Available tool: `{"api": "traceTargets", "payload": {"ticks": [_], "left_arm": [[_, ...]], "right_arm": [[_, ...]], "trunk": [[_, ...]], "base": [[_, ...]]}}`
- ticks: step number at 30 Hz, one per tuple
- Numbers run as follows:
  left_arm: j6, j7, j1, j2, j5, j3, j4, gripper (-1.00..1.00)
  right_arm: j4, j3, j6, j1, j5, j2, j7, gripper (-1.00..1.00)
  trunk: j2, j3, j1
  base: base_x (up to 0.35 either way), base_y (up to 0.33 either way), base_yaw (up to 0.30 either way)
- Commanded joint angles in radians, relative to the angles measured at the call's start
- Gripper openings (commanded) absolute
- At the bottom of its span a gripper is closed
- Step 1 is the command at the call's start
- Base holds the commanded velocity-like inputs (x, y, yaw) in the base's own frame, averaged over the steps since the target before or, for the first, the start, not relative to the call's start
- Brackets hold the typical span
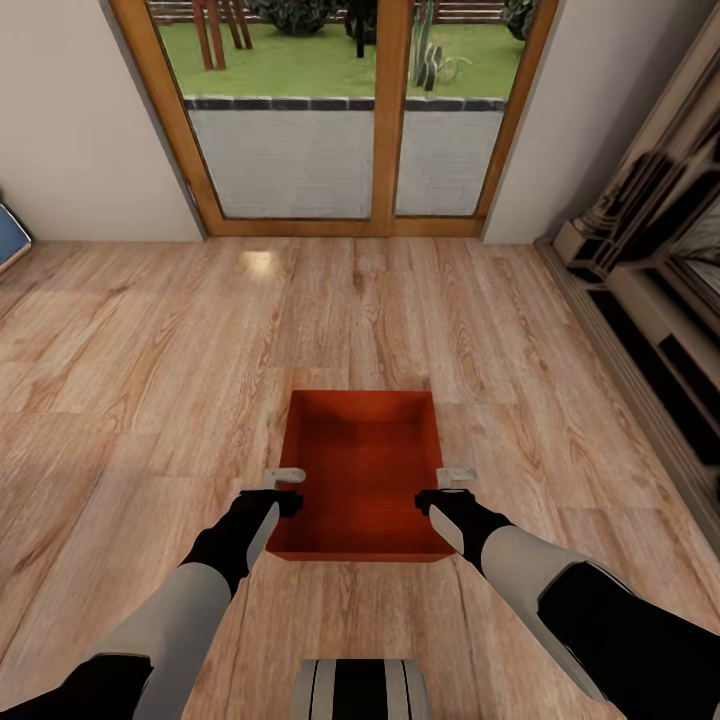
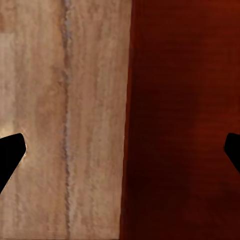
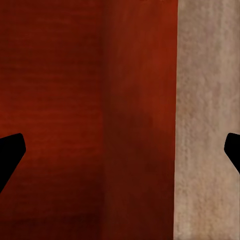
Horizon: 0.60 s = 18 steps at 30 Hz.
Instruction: Move the two storage containers from the living room to the garage. In the garage, place one container on the floor and stack the other container on top of it (either order is fine).
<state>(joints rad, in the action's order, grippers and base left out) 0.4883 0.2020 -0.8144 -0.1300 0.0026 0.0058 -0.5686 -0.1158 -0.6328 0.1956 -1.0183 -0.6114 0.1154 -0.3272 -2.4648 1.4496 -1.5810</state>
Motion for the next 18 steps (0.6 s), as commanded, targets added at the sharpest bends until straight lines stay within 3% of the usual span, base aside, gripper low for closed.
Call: {"api": "traceTargets", "payload": {"ticks": [1,6,18], "left_arm": [[0.005,0.010,0.000,0.000,0.001,0.000,-0.001,1.00],[0.002,0.045,0.000,0.000,0.001,0.000,0.002,1.00],[0.001,0.044,0.000,0.001,0.006,0.002,0.004,1.00]], "right_arm": [[-0.002,-0.008,0.007,0.000,-0.005,-0.001,-0.006,1.00],[-0.002,-0.010,0.007,0.000,-0.005,-0.002,-0.006,1.00],[-0.002,-0.010,0.007,0.000,-0.004,-0.002,-0.006,1.00]], "trunk": [[0.000,0.001,0.000],[0.000,0.001,0.000],[0.000,0.001,0.000]], "base": [[0.000,0.000,0.000],[0.000,0.000,0.000],[0.000,0.000,0.000]]}}
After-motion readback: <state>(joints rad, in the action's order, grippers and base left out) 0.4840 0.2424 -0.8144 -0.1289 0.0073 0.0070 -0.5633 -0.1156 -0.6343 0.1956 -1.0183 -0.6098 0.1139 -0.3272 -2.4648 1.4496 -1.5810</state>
